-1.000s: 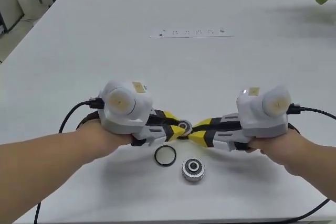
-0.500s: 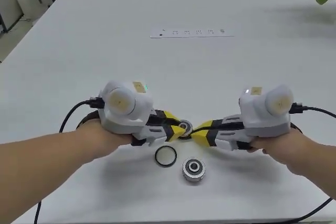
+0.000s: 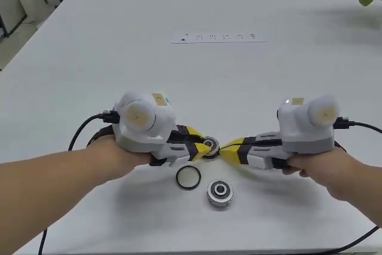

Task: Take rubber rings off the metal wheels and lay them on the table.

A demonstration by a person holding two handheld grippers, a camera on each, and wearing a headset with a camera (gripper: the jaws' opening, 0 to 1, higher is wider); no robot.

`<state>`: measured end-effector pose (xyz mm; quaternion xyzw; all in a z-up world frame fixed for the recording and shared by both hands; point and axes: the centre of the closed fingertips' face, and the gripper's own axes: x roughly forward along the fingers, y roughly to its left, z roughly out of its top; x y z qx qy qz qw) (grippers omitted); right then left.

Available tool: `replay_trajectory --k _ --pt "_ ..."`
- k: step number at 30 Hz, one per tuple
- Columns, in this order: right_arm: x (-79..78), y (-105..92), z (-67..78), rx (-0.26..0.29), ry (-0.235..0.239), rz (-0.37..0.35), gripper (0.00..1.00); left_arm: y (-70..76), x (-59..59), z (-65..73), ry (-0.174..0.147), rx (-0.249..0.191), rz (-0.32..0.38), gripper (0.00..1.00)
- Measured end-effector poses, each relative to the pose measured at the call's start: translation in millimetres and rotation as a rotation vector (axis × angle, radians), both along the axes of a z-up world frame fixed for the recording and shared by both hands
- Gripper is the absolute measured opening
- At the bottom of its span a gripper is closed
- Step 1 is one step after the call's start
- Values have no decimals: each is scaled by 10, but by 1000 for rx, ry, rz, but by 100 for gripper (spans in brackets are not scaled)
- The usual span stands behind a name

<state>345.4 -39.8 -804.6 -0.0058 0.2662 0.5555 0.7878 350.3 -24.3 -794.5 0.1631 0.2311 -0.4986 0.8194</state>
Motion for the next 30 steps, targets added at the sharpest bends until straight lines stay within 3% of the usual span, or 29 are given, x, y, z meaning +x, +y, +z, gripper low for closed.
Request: replay_trajectory --k 11,19,30 --pt "5 12 72 73 78 -71 0 -3 0 -2 -6 11 11 12" --pt "-6 40 103 96 107 -90 0 -7 0 -3 -11 26 12 12" --pt "-48 73 139 139 192 -128 0 -11 -3 -3 -9 30 22 11"
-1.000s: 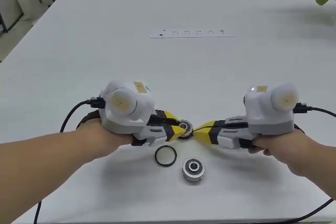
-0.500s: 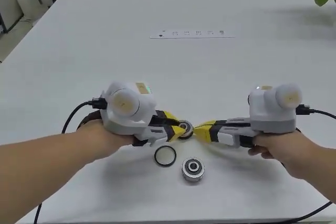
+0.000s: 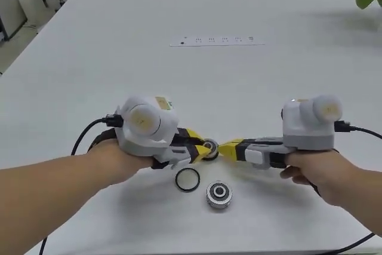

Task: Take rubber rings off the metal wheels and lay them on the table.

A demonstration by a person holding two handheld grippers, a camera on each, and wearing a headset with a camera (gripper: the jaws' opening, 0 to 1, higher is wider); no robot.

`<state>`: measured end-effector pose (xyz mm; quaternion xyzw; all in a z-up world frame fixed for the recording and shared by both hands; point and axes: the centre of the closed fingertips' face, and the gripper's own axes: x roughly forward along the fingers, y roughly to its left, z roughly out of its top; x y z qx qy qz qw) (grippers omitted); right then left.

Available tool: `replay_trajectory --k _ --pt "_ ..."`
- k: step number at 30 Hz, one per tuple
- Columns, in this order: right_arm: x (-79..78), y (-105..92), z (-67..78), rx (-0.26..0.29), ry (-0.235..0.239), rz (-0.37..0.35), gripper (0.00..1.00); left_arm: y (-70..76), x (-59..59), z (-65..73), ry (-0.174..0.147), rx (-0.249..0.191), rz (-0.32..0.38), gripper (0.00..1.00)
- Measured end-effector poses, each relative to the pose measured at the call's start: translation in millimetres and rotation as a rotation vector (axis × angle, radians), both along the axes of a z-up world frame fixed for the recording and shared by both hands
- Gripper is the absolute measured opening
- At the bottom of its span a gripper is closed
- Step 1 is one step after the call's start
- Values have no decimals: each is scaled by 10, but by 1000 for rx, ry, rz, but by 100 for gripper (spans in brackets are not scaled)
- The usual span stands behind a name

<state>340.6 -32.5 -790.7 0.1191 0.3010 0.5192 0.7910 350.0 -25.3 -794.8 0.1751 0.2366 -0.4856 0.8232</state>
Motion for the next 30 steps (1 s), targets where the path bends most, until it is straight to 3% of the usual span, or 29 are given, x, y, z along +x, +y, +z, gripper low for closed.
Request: replay_trajectory --k 24,27,28,29,30 --pt "-48 29 48 48 32 20 0 -20 -18 -10 -13 27 -8 11" --pt "-74 104 159 104 35 33 0 -21 -15 -13 -14 28 -8 11" --pt "-99 114 142 81 38 46 0 -21 -14 -13 -14 27 -7 11" --pt "-115 137 145 65 -3 72 0 -19 -13 -14 -14 26 -7 11" --pt "-123 133 141 76 16 69 0 -19 -12 -14 -12 25 -8 11"
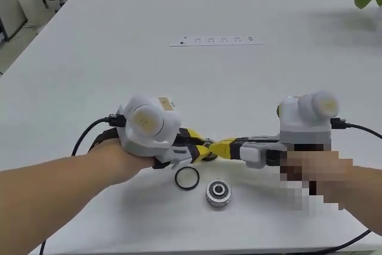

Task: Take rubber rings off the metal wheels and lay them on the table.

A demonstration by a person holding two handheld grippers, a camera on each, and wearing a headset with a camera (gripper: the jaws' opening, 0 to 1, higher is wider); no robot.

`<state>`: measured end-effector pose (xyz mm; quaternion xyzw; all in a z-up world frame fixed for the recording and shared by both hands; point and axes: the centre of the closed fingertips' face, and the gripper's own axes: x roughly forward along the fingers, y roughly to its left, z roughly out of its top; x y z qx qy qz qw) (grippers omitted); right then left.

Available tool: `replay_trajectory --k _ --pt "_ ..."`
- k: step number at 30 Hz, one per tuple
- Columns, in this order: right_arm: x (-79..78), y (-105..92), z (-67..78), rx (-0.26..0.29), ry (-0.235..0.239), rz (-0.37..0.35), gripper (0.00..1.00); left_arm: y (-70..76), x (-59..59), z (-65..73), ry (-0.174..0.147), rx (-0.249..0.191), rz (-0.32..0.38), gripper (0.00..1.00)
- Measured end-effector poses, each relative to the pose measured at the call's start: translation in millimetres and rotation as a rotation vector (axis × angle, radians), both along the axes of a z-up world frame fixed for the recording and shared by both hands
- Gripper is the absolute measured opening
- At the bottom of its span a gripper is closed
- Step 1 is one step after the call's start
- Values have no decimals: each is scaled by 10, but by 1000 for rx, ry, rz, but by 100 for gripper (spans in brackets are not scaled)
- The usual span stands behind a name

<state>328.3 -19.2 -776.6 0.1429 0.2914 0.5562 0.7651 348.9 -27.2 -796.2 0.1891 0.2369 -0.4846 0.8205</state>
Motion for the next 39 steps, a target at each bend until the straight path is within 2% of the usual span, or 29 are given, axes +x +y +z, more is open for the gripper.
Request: replay_trajectory --k 7,12,13,15,17,22,25,39 --pt "9 -48 19 15 9 -11 0 -1 0 0 0 -8 2 12" --pt "91 -96 -62 -42 -26 -37 0 -12 4 11 8 -42 30 12" --pt "106 -106 -77 -51 -27 -43 0 -15 3 15 13 -54 39 12" --pt "125 -128 -108 -62 -25 -46 0 -7 0 6 -1 -57 31 13" --pt "136 -139 -115 -61 -19 -52 0 -16 -4 17 -1 -59 32 13" --pt "102 -128 -92 -54 -13 -44 0 -46 -41 23 39 -86 18 17" --pt "96 -124 -84 -55 -18 -43 0 -55 -65 43 22 -81 -3 20" --pt "62 -97 16 -21 -15 -29 0 67 -251 236 12 -108 -59 32"
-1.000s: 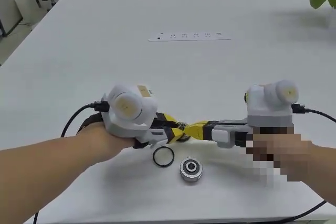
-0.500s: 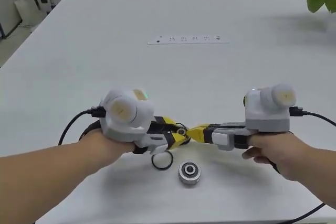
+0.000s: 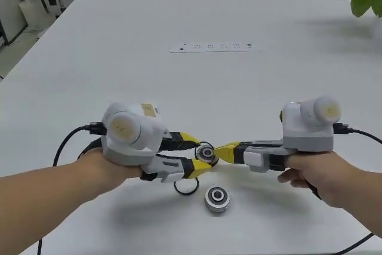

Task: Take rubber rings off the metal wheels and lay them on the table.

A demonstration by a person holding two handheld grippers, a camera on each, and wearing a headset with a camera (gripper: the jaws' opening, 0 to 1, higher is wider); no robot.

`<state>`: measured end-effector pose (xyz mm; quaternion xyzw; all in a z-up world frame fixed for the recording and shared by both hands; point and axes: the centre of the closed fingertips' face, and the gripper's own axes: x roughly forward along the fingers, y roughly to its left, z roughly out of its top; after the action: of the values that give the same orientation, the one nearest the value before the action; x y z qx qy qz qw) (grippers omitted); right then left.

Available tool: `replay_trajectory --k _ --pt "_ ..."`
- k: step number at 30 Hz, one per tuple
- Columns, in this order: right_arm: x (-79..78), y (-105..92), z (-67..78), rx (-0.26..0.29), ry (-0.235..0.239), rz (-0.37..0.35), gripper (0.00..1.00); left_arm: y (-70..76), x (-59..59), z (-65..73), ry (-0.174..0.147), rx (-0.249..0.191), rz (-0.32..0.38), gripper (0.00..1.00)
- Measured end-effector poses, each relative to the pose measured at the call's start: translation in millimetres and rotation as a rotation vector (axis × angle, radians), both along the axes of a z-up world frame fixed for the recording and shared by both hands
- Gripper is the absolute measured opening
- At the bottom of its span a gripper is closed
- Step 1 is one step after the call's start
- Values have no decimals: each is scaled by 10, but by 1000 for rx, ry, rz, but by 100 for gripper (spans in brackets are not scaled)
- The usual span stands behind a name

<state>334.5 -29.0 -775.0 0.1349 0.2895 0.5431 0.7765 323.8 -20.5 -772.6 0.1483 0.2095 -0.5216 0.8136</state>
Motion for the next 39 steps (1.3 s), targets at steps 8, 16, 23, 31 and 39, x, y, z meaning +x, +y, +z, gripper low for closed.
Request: replay_trajectory --k 8,16,23,31,39 --pt "-37 23 57 28 6 23 0 96 -76 141 -11 -40 6 40" --pt "-77 34 104 42 14 40 0 240 -171 208 -12 -54 11 49" --pt "-132 85 112 50 30 66 0 369 -268 222 2 -62 16 56" --pt "-257 214 82 41 43 118 0 481 -326 242 8 -68 33 62" --pt "-360 283 17 28 66 179 0 534 -341 230 14 -74 47 63"
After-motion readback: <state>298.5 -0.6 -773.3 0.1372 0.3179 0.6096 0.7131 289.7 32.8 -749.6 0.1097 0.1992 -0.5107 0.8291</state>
